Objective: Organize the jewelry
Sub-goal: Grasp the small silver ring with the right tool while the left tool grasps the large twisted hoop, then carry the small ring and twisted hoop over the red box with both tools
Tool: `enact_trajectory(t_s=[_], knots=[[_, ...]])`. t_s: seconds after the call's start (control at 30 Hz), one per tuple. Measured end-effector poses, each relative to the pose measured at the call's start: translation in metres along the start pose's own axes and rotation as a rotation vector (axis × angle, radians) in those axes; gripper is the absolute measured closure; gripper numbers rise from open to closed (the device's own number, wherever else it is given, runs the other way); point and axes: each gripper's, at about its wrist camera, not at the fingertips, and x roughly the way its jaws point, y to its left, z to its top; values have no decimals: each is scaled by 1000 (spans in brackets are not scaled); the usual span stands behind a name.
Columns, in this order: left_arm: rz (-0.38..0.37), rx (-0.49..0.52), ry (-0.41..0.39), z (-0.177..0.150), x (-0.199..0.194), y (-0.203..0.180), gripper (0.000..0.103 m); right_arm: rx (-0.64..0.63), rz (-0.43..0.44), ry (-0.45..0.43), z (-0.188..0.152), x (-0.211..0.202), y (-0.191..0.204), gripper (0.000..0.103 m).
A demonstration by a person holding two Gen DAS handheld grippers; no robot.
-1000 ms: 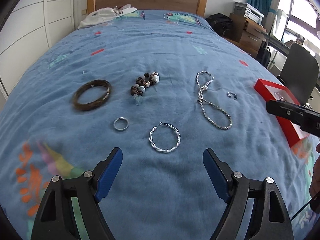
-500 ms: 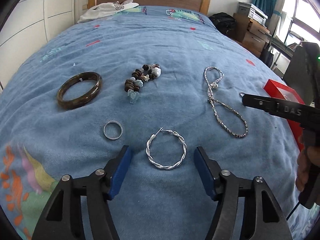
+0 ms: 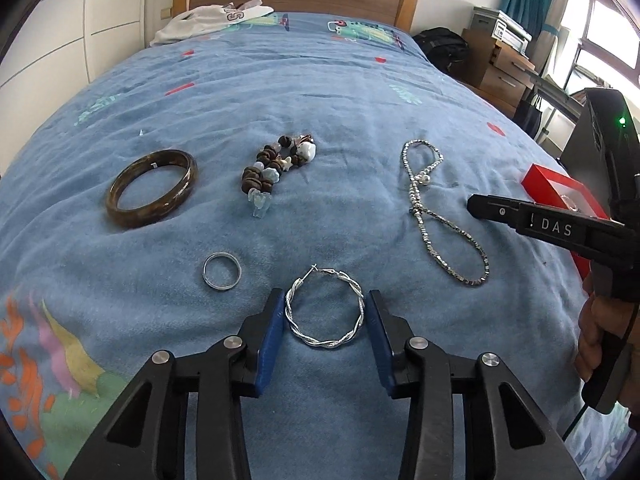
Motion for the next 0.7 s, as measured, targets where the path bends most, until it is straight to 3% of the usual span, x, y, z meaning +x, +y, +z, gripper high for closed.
enact_trajectory(t_s=[0.2,0.33,0.57,0.7], knots=[[-6,9,-9,4,-20,-7,63,17,24,-26,-3,-24,-1,82],[-28,39,-23,14,-38,-22,63,29,27,-62,-10,-61,-9,82],[-139,82,-37,35,-54,-76,63,64,-29,-123,-21,-131,-58,82],[-228,134,-30,53,-47,-126,63,88,-82,-123,-26,-155,-102,82]])
